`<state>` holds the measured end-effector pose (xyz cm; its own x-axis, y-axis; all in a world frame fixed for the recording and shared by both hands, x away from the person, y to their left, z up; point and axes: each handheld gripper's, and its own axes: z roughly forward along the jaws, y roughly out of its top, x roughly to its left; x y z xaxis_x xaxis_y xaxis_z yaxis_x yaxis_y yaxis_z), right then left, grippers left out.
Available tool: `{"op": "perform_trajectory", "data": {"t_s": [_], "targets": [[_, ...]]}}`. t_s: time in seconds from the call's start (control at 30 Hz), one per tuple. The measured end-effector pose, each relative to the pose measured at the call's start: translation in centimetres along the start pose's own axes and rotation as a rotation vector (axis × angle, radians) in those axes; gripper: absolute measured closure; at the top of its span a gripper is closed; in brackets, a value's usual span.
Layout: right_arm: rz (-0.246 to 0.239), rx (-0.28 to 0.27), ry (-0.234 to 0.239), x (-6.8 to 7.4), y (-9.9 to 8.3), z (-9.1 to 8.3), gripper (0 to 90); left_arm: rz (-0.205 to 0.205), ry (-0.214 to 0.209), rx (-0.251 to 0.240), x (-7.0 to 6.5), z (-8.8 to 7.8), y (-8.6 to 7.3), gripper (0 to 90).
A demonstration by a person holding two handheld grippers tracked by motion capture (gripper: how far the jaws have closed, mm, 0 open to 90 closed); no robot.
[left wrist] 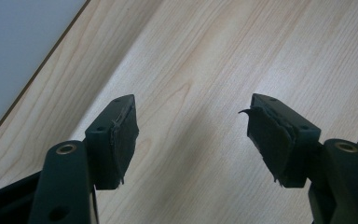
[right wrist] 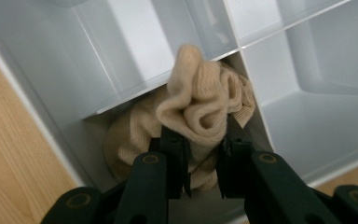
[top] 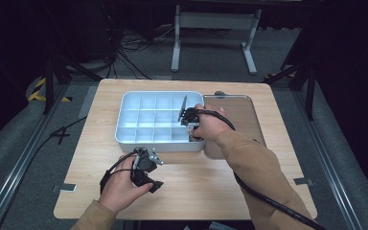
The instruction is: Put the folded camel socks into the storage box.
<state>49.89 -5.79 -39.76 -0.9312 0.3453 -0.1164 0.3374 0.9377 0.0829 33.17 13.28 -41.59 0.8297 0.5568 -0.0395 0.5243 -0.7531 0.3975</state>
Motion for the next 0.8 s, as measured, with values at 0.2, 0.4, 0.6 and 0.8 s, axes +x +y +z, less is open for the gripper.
{"op": "perform_trajectory", "data": {"t_s": [0.2, 0.4, 0.6, 0.8], "targets": [[0.005, 0.023, 0.013, 0.0, 0.2, 1.4, 75.2, 0.001, -0.001, 0.001, 0.0, 0.0, 0.0, 33.9], [0.024, 0.04, 0.02, -0.2, 0.5, 2.2, 75.4, 0.003, 0.002, 0.004, 0.1, 0.0, -0.1, 33.9], [0.026, 0.03, 0.021, -0.2, 0.3, 2.1, 73.6, -0.003, -0.002, 0.001, 0.0, 0.0, -0.1, 33.8], [0.041, -0.028, 0.016, -0.3, -0.2, 1.2, 60.1, -0.002, 0.001, 0.004, 0.1, 0.1, -0.1, 33.7]]}}
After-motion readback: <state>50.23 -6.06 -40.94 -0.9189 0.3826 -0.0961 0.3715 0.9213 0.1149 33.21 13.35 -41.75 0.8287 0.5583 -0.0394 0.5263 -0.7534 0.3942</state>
